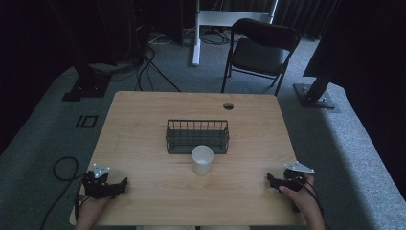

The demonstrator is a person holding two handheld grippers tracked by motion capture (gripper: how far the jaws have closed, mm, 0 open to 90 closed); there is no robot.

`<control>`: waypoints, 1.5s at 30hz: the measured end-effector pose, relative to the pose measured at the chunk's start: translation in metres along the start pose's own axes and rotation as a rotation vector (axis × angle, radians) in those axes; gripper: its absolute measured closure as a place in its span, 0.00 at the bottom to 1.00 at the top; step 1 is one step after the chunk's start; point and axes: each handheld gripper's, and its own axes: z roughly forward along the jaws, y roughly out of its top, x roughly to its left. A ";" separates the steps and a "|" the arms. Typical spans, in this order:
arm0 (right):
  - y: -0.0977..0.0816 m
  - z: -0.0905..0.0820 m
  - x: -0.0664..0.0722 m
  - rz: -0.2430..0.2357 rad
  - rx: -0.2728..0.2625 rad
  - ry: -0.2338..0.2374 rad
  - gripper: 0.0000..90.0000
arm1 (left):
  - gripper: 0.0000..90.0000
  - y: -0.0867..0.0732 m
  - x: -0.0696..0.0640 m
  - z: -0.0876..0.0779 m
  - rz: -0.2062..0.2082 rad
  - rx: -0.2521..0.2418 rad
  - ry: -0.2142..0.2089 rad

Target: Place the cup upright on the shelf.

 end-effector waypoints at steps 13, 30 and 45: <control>0.000 0.001 0.000 -0.010 0.003 0.002 0.13 | 0.01 0.000 0.000 0.000 0.000 0.000 0.000; 0.004 0.004 -0.001 -0.016 0.000 0.004 0.14 | 0.01 0.000 0.000 0.000 0.000 0.000 0.000; 0.011 0.002 0.007 -0.044 -0.037 0.029 0.14 | 0.01 0.000 0.000 0.000 0.000 0.000 0.000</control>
